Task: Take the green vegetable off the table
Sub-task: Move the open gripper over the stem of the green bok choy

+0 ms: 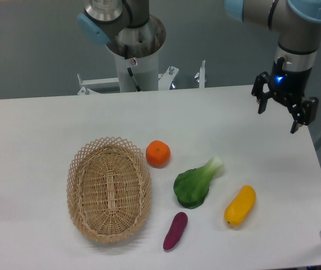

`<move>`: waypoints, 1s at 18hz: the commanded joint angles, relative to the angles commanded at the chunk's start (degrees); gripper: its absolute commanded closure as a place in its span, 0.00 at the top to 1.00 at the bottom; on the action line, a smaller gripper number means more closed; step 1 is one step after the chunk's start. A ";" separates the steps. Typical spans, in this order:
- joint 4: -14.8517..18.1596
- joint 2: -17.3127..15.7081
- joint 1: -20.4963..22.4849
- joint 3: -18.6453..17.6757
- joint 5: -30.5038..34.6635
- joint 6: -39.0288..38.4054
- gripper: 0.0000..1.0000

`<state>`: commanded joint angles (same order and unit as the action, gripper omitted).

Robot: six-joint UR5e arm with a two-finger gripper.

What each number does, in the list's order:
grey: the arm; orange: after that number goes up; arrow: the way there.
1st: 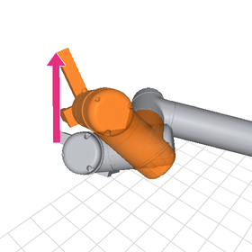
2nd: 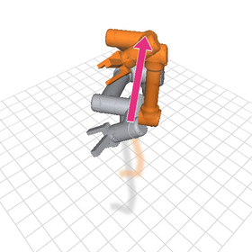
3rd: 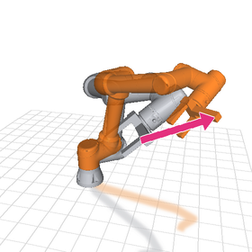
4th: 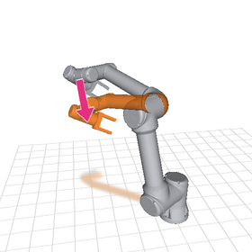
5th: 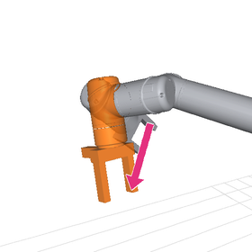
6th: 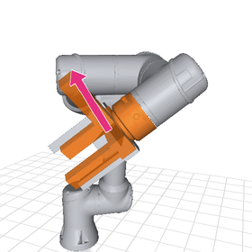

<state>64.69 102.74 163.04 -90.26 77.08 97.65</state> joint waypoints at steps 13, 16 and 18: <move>-11.95 3.16 -5.45 -10.19 0.44 -13.45 1.00; -14.67 5.27 -6.15 -12.39 0.70 -13.54 1.00; -15.91 5.97 -6.68 -13.45 0.79 -13.45 1.00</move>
<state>48.78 108.72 156.36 -103.71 77.87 84.20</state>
